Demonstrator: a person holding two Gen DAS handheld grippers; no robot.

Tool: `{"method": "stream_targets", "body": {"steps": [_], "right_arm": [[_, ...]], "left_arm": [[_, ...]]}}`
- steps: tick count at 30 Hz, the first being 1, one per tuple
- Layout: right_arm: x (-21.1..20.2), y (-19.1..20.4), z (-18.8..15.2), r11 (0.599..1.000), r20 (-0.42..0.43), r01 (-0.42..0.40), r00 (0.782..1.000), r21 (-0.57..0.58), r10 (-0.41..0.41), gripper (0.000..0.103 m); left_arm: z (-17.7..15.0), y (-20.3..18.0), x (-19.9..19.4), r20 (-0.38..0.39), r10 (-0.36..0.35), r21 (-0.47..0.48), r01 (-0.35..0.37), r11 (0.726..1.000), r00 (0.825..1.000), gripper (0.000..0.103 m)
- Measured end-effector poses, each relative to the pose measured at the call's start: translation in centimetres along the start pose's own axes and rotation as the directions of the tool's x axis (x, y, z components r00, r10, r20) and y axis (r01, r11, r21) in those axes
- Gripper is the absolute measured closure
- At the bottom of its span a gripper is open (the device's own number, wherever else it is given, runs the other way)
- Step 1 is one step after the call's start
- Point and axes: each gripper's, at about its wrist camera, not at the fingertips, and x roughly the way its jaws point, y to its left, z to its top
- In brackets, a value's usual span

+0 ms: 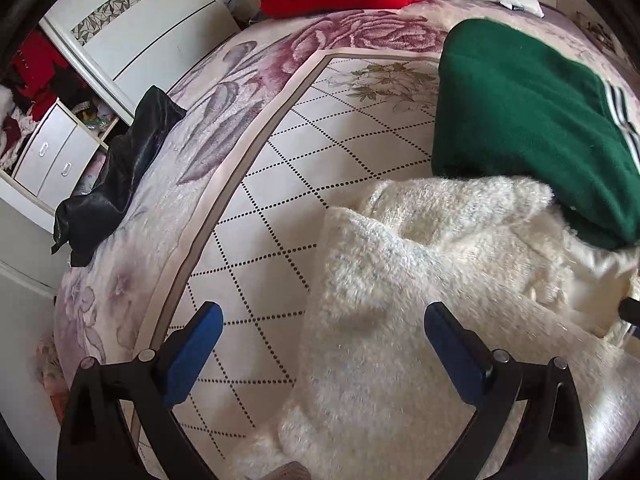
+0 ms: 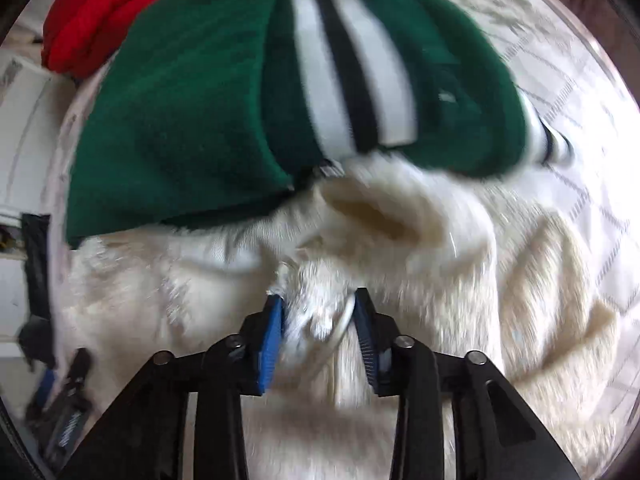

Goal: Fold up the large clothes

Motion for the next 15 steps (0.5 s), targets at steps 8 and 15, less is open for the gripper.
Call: {"method": "stream_targets", "body": {"steps": [8, 15], "right_arm": [[-15.4, -7.7, -13.1, 0.964, -0.031, 0.264, 0.964, 0.041, -0.262, 0.03], [-10.8, -17.0, -25.2, 0.947, -0.324, 0.271, 0.924, 0.175, -0.204, 0.03]], "left_arm": [[-4.1, 1.6, -6.8, -0.032, -0.167, -0.007, 0.166, 0.986, 0.986, 0.0], [-10.8, 0.9, -10.9, -0.135, -0.203, 0.036, 0.209, 0.977, 0.97, 0.0]]}}
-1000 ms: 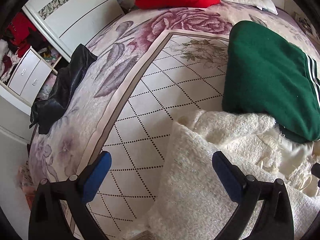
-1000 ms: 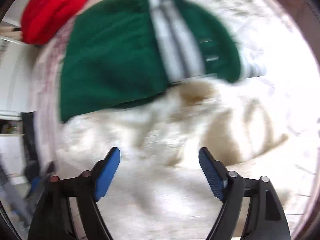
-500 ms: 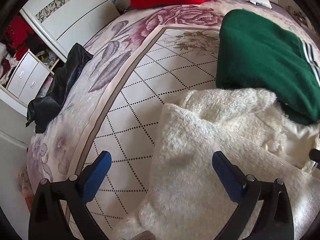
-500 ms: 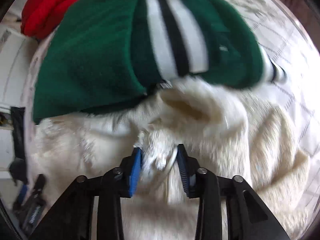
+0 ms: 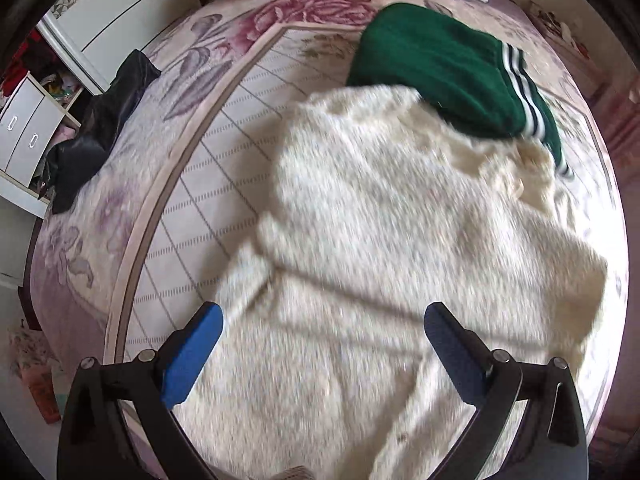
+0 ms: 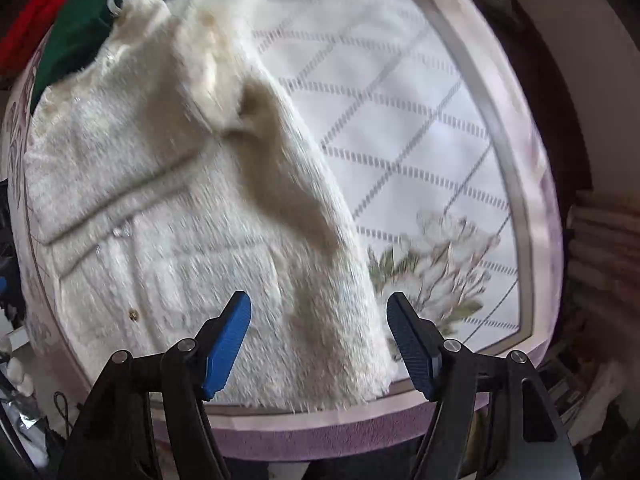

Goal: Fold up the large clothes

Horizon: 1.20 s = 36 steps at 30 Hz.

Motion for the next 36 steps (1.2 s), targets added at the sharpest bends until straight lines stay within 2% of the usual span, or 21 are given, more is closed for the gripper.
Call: {"method": "stream_targets", "body": {"steps": [1, 3, 4, 5, 7, 8, 9, 10, 12, 15, 16, 17, 19, 20, 22, 24, 27, 29, 31, 34, 36], "right_arm": [[1.6, -1.1, -0.4, 1.0, -0.031, -0.008, 0.999, -0.014, 0.007, 0.03], [4.8, -2.0, -0.7, 0.997, -0.078, 0.028, 0.996, -0.077, -0.035, 0.031], [6.1, -2.1, -0.7, 0.995, -0.097, 0.003, 0.995, -0.1, -0.013, 0.039], [6.6, -2.3, -0.9, 0.993, -0.1, -0.054, 0.994, -0.105, 0.044, 0.076], [5.1, -1.9, -1.0, 0.989, 0.002, -0.013, 1.0, -0.149, 0.014, 0.088], [4.5, -1.8, -1.0, 0.987, 0.054, 0.022, 0.998, -0.161, -0.014, 0.09], [4.8, -2.5, -0.7, 0.989, 0.051, 0.029, 0.998, -0.142, -0.022, 0.09], [5.7, -3.4, -0.4, 0.994, -0.005, -0.011, 1.0, -0.111, 0.011, 0.089], [5.9, -3.8, 0.6, 0.989, -0.062, -0.071, 0.996, -0.127, 0.064, 0.087], [3.5, -4.7, 1.8, 0.968, -0.133, -0.173, 0.98, -0.184, 0.15, 0.076], [2.2, -5.4, 2.1, 0.964, -0.121, -0.187, 0.979, -0.187, 0.167, 0.067], [0.7, -6.3, 2.4, 0.961, -0.108, -0.194, 0.978, -0.196, 0.176, 0.052], [-1.8, -8.5, 2.9, 0.956, -0.082, -0.217, 0.975, -0.196, 0.205, 0.035], [-2.8, -9.7, 4.1, 0.957, -0.065, -0.228, 0.973, -0.181, 0.219, 0.032], [-3.9, -13.1, 4.9, 0.957, -0.044, -0.242, 0.97, -0.16, 0.238, 0.032], [-4.4, -17.2, 5.1, 0.964, -0.01, -0.235, 0.972, -0.125, 0.236, 0.032], [-3.5, -21.3, 5.8, 0.984, 0.048, -0.143, 0.988, -0.102, 0.148, 0.032], [-3.1, -23.9, 6.2, 0.993, 0.084, -0.095, 0.991, -0.066, 0.1, 0.032], [-3.0, -26.5, 6.8, 0.994, 0.09, -0.106, 0.99, -0.01, 0.106, 0.032], [-3.4, -29.1, 7.5, 0.996, 0.112, -0.088, 0.99, 0.025, 0.084, 0.032], [-3.4, -29.7, 8.1, 0.996, 0.117, -0.084, 0.99, 0.011, 0.082, 0.032]], "left_arm": [[-1.2, -0.4, -0.2, -0.003, 0.006, 0.018, -0.006, 1.0, 1.0, 0.0], [-3.5, -1.3, 0.0, -0.004, 0.035, 0.058, -0.035, 0.998, 0.999, 0.0], [-4.9, -1.8, 0.3, -0.01, 0.058, 0.079, -0.057, 0.995, 0.998, 0.0], [-6.1, -2.1, 0.5, -0.02, 0.075, 0.095, -0.073, 0.993, 0.997, 0.0], [-8.6, -2.7, 0.7, -0.038, 0.129, 0.112, -0.124, 0.986, 0.991, 0.0], [-9.9, -2.9, 0.6, -0.042, 0.165, 0.11, -0.16, 0.981, 0.985, 0.0], [-11.1, -3.2, 0.5, -0.047, 0.205, 0.109, -0.199, 0.974, 0.978, 0.0], [-12.3, -3.6, 0.3, -0.05, 0.253, 0.105, -0.247, 0.963, 0.966, 0.0], [-14.0, -4.3, -0.4, -0.062, 0.323, 0.093, -0.317, 0.944, 0.944, 0.0], [-15.8, -5.7, -2.1, -0.076, 0.381, 0.082, -0.375, 0.923, 0.922, 0.0], [-16.3, -6.6, -2.7, -0.075, 0.397, 0.089, -0.39, 0.916, 0.915, 0.0], [-16.6, -7.7, -3.3, -0.071, 0.408, 0.096, -0.401, 0.911, 0.91, 0.0], [-17.3, -10.4, -4.3, -0.063, 0.413, 0.115, -0.404, 0.907, 0.909, 0.0], [-17.5, -11.7, -4.5, -0.063, 0.406, 0.127, -0.396, 0.909, 0.912, 0.0], [-18.2, -15.5, -4.8, -0.05, 0.405, 0.178, -0.391, 0.903, 0.913, 0.0], [-19.2, -19.6, -4.8, -0.02, 0.412, 0.249, -0.395, 0.885, 0.911, 0.0], [-21.5, -25.5, -4.8, 0.022, 0.41, 0.344, -0.392, 0.853, 0.912, 0.0], [-23.3, -29.1, -4.4, 0.003, 0.379, 0.388, -0.35, 0.852, 0.925, 0.0], [-25.2, -32.2, -3.1, -0.022, 0.367, 0.438, -0.321, 0.839, 0.93, 0.0], [-27.1, -35.3, -0.2, -0.057, 0.393, 0.506, -0.313, 0.803, 0.918, 0.0], [-27.5, -36.0, 2.1, -0.071, 0.427, 0.52, -0.332, 0.787, 0.901, 0.0]]}}
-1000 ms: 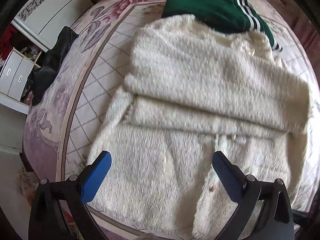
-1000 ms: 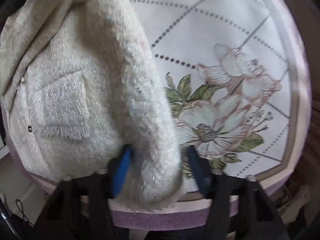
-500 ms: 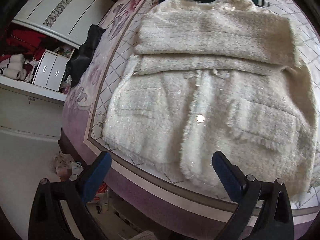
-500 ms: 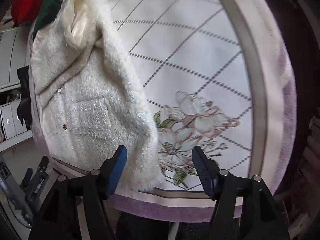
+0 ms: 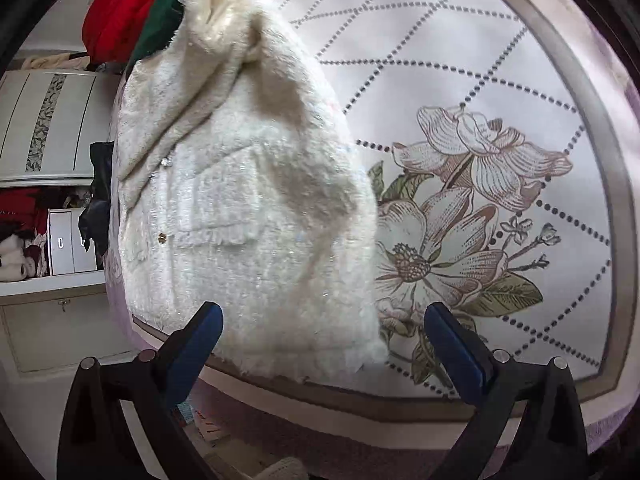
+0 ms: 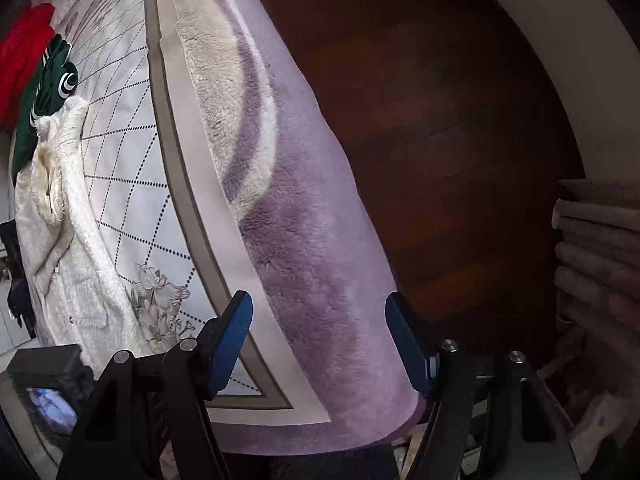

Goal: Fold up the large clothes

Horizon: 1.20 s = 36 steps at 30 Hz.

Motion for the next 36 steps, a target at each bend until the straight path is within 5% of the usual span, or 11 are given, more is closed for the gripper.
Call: {"method": "stream_targets", "body": {"steps": [4, 7, 10, 12, 15, 25, 29, 31, 32, 34, 36], "right_arm": [[0.6, 0.0, 1.3, 0.997, -0.009, -0.076, 0.997, -0.032, 0.076, 0.032], [2.3, 2.5, 2.2, 0.987, -0.03, -0.146, 0.989, -0.07, 0.144, 0.032], [3.9, 5.4, 3.5, 0.968, -0.056, -0.235, 0.971, -0.088, 0.231, 0.032], [4.9, 7.6, 4.7, 0.951, -0.073, -0.293, 0.955, -0.095, 0.287, 0.032], [6.5, 11.4, 6.4, 0.917, -0.089, -0.386, 0.921, -0.095, 0.379, 0.032], [8.6, 27.3, 12.2, 0.677, -0.122, -0.736, 0.673, -0.012, 0.73, 0.014], [10.5, 34.2, 13.8, 0.742, -0.18, -0.665, 0.742, -0.08, 0.646, 0.009], [12.3, 36.7, 13.9, 0.763, -0.244, -0.646, 0.746, -0.038, 0.619, 0.011], [12.5, 37.7, 13.7, 0.777, -0.241, -0.629, 0.76, -0.039, 0.603, 0.027], [11.6, 39.5, 13.0, 0.841, -0.188, -0.532, 0.84, -0.097, 0.51, 0.067], [9.5, 41.4, 11.9, 0.87, -0.137, -0.472, 0.88, -0.144, 0.455, 0.075]], "left_arm": [[1.6, 0.4, 1.7, 0.013, 0.039, -0.036, -0.038, 0.999, 0.999, 0.0], [2.7, 2.4, 2.1, 0.014, -0.041, -0.058, 0.042, 0.997, 0.999, 0.0], [3.3, 4.8, 3.1, 0.002, -0.121, -0.102, 0.121, 0.987, 0.993, 0.042], [3.6, 6.4, 3.8, 0.0, -0.098, -0.107, 0.098, 0.989, 0.995, 0.09], [3.8, 9.4, 4.0, 0.022, -0.121, -0.155, 0.123, 0.98, 0.992, 0.092], [2.8, 18.9, -0.8, 0.134, -0.137, -0.259, 0.168, 0.951, 0.981, 0.093], [3.6, 21.0, 0.3, 0.121, -0.181, -0.295, 0.209, 0.932, 0.976, 0.093], [3.8, 22.1, 1.0, 0.127, -0.216, -0.313, 0.246, 0.917, 0.968, 0.093], [3.8, 22.2, 0.8, 0.132, -0.226, -0.314, 0.257, 0.914, 0.965, 0.093], [3.5, 23.7, 1.3, 0.15, -0.257, -0.325, 0.293, 0.899, 0.955, 0.093], [2.8, 25.6, 2.0, 0.163, -0.316, -0.337, 0.354, 0.873, 0.935, 0.093]]}}
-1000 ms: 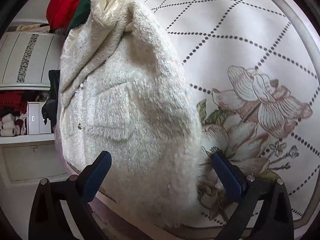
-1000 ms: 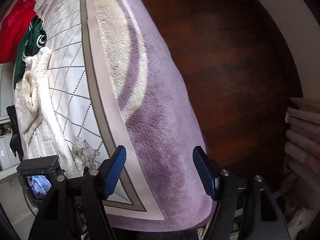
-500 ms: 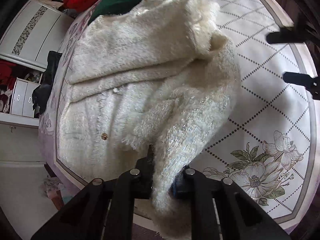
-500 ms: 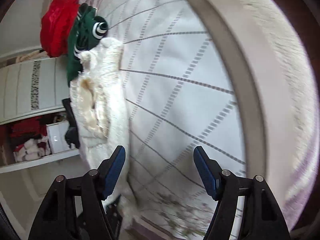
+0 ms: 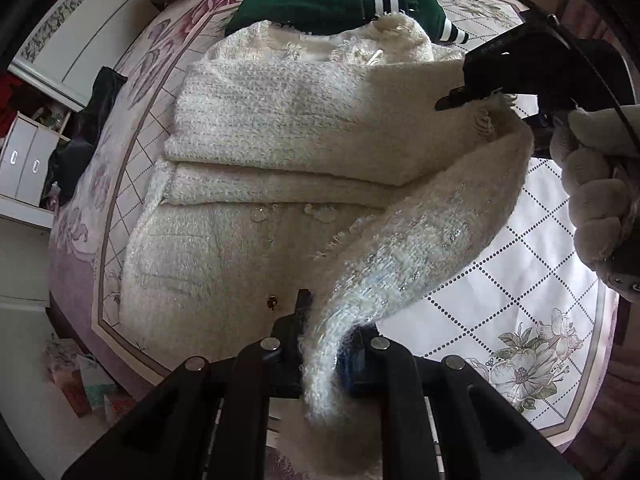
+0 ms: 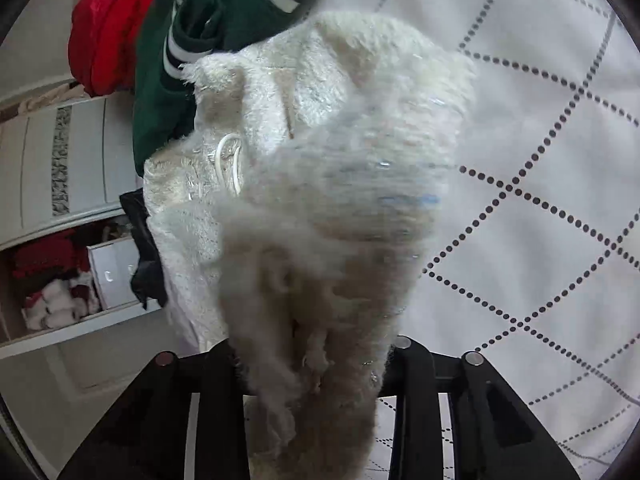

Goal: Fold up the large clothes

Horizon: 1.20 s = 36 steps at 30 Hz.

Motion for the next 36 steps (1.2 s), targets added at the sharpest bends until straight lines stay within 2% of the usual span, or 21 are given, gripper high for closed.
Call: {"method": "stream_targets", "body": {"steps": [2, 6, 9, 13, 16, 18, 19, 20, 21, 22, 23, 25, 26, 27, 29, 33, 36], "right_arm": [[-1.1, 4.2, -1.1, 0.996, 0.038, 0.066, 0.997, -0.053, -0.064, 0.078], [-1.1, 14.2, -3.5, 0.98, 0.076, 0.138, 0.989, -0.145, -0.128, 0.079], [2.8, 22.3, -4.7, 0.958, 0.077, 0.2, 0.979, -0.207, -0.188, 0.079], [11.2, 30.7, -6.0, 0.919, 0.055, 0.275, 0.961, -0.282, -0.271, 0.079], [19.3, 34.4, -6.8, 0.867, 0.032, 0.368, 0.925, -0.336, -0.38, 0.078], [24.7, 36.2, -6.7, 0.813, 0.006, 0.444, 0.879, -0.377, -0.477, 0.074], [26.2, 36.5, -6.7, 0.794, -0.006, 0.467, 0.861, -0.389, -0.509, 0.063], [27.3, 37.2, -6.7, 0.784, -0.018, 0.477, 0.85, -0.398, -0.526, 0.045], [27.9, 38.1, -6.9, 0.791, -0.031, 0.462, 0.856, -0.402, -0.516, 0.033], [27.9, 38.9, -7.2, 0.807, -0.046, 0.43, 0.872, -0.404, -0.488, 0.013], [27.6, 39.6, -7.6, 0.812, -0.046, 0.412, 0.881, -0.413, -0.471, 0.009], [26.3, 40.5, -8.4, 0.836, -0.059, 0.35, 0.91, -0.423, -0.41, 0.009], [25.2, 40.6, -9.1, 0.856, -0.067, 0.309, 0.928, -0.414, -0.367, 0.009], [24.1, 40.8, -9.6, 0.873, -0.064, 0.282, 0.941, -0.398, -0.333, 0.009], [21.2, 40.0, -10.6, 0.898, -0.051, 0.239, 0.96, -0.369, -0.277, 0.009], [16.8, 36.6, -12.1, 0.923, -0.003, 0.237, 0.968, -0.304, -0.249, 0.009], [16.5, 34.5, -11.7, 0.94, 0.02, 0.222, 0.974, -0.261, -0.225, 0.014]], "left_arm": [[0.1, 2.8, -0.2, -0.008, -0.078, -0.03, 0.077, 0.997, 0.997, 0.093], [0.0, 8.9, -1.3, -0.013, -0.182, -0.075, 0.18, 0.981, 0.983, 0.093], [-0.1, 15.0, -1.7, -0.017, -0.25, -0.135, 0.246, 0.96, 0.968, 0.093], [-0.2, 22.7, 0.6, -0.019, -0.261, -0.223, 0.251, 0.942, 0.965, 0.093], [-0.6, 28.2, 5.1, -0.061, -0.259, -0.309, 0.228, 0.923, 0.964, 0.088], [-1.2, 31.4, 8.3, -0.104, -0.27, -0.378, 0.213, 0.901, 0.957, 0.086], [-1.6, 33.1, 10.1, -0.122, -0.298, -0.429, 0.221, 0.876, 0.947, 0.084], [-1.9, 34.3, 11.0, -0.12, -0.327, -0.467, 0.237, 0.852, 0.937, 0.08], [-2.2, 35.6, 11.5, -0.109, -0.357, -0.497, 0.26, 0.828, 0.928, 0.076], [-2.4, 36.6, 11.8, -0.102, -0.375, -0.52, 0.272, 0.809, 0.921, 0.076], [-2.6, 37.5, 11.8, -0.097, -0.381, -0.534, 0.275, 0.8, 0.92, 0.072], [-2.9, 38.5, 11.2, -0.08, -0.381, -0.535, 0.283, 0.796, 0.921, 0.057], [-2.9, 38.7, 10.9, -0.082, -0.377, -0.53, 0.28, 0.801, 0.923, 0.037], [-2.9, 38.8, 10.7, -0.079, -0.372, -0.524, 0.279, 0.805, 0.925, 0.025], [-2.7, 38.6, 10.3, -0.069, -0.357, -0.513, 0.274, 0.814, 0.931, 0.024], [-1.5, 36.7, 11.8, -0.101, -0.349, -0.481, 0.261, 0.837, 0.932, 0.025], [-0.6, 34.5, 13.6, -0.14, -0.295, -0.415, 0.214, 0.884, 0.945, 0.029]]}}
